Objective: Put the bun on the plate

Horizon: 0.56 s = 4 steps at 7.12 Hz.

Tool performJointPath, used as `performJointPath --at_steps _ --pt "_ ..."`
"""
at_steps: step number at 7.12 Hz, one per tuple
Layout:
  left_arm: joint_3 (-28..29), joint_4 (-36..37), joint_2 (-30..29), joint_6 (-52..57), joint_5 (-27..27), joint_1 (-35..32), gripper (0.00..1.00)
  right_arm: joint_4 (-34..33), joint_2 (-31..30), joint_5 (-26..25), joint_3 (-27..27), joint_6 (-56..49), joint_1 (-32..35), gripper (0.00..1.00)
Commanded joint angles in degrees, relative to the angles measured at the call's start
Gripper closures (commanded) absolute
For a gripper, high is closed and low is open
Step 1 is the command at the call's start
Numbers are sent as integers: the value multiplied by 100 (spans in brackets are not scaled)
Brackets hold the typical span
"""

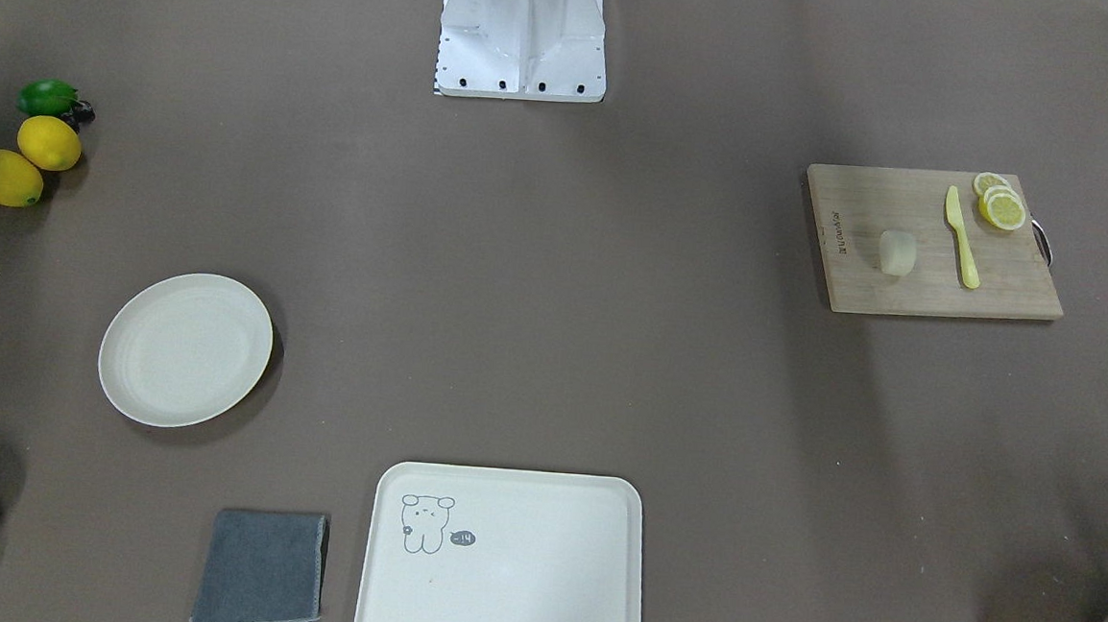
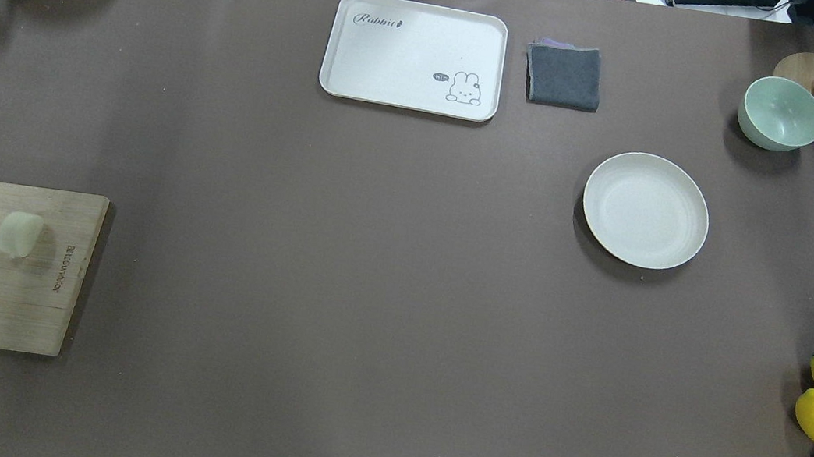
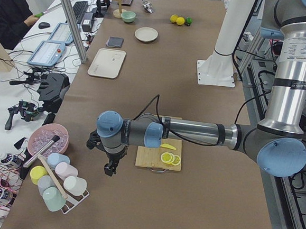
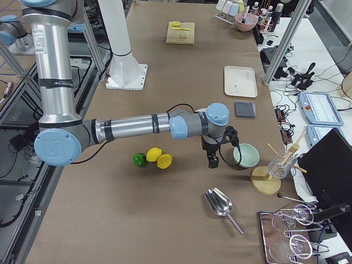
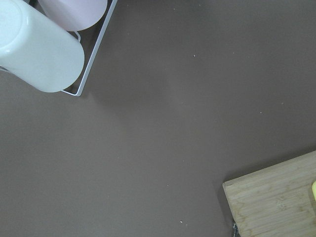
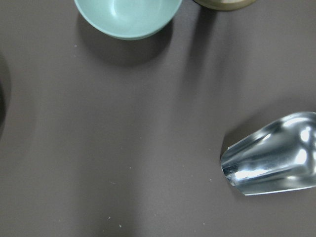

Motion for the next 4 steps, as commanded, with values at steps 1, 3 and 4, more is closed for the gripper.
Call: performJointPath --at_steps 1,3,4 --pt "-220 -16 -11 -834 17 87 2 -30 -228 51 -43 -155 206 0" --pt "-388 10 -37 -874 52 228 2 -21 -265 130 18 -157 207 0" --pt "-545 -24 93 -892 26 228 2 -12 -326 192 36 -165 199 0"
